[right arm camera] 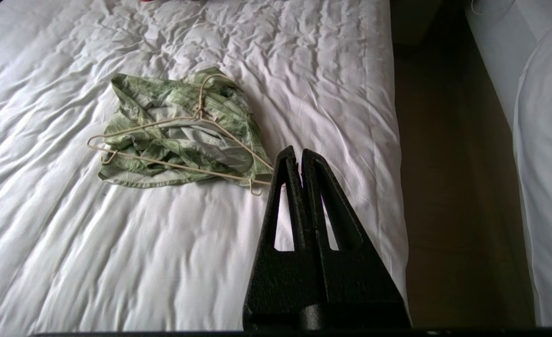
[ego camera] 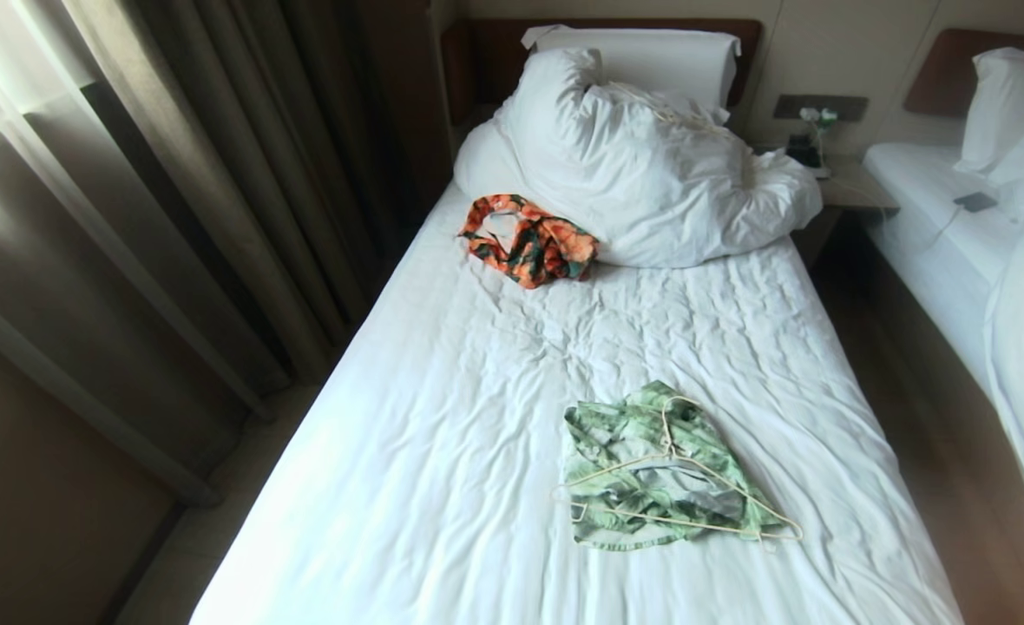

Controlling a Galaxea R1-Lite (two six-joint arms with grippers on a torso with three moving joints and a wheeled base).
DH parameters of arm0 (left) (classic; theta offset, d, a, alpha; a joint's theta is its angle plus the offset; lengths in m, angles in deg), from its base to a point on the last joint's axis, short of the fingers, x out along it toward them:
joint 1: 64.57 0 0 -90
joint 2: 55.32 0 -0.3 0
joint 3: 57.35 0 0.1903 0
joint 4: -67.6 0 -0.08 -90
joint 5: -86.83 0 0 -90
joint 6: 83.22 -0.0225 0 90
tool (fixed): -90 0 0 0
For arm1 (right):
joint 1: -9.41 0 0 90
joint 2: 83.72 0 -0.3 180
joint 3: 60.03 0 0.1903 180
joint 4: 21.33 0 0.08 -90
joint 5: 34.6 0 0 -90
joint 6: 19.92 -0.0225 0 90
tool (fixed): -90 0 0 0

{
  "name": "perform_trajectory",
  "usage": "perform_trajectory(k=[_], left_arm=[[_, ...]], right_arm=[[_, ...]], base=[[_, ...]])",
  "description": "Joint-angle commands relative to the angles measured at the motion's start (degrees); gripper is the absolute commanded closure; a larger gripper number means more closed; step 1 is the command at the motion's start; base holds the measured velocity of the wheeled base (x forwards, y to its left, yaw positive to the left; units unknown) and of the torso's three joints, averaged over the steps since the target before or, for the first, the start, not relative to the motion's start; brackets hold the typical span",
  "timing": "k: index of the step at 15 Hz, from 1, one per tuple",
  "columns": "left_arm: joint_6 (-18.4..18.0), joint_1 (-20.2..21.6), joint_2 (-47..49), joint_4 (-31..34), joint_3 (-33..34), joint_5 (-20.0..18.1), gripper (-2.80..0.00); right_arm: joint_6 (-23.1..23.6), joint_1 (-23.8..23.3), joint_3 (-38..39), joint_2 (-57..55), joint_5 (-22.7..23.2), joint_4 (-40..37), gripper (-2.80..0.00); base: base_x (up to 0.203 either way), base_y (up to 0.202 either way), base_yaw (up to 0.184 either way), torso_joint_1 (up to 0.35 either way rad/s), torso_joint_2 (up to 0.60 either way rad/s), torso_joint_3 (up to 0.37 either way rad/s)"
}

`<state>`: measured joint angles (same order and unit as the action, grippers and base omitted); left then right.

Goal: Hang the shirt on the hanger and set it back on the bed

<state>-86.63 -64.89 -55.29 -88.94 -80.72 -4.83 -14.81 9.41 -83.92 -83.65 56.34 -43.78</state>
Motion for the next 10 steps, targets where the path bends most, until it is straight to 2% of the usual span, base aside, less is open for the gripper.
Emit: perform_trajectory(k=[1, 8, 10], left_arm=[[-0.1, 0.0, 0.0, 0.0, 0.0, 0.0, 0.00], [0.6, 0.0, 0.0, -0.1, 0.0, 0.1, 0.00], [2.9, 0.0, 0.0, -0.1, 0.0, 0.6, 0.00]], right_arm=[[0.0, 0.0, 0.6, 0.0, 0.0, -1.0, 0.00], [-1.1, 0.0, 0.5, 0.0, 0.1, -1.2, 0.00], [-1.2, 0.0, 0.5, 0.0, 0.0, -1.2, 0.00]], base=[[0.000, 0.000, 0.000, 0.000, 0.00, 0.000], [0.000, 0.000, 0.000, 0.000, 0.00, 0.000], [0.000, 0.000, 0.000, 0.000, 0.00, 0.000]])
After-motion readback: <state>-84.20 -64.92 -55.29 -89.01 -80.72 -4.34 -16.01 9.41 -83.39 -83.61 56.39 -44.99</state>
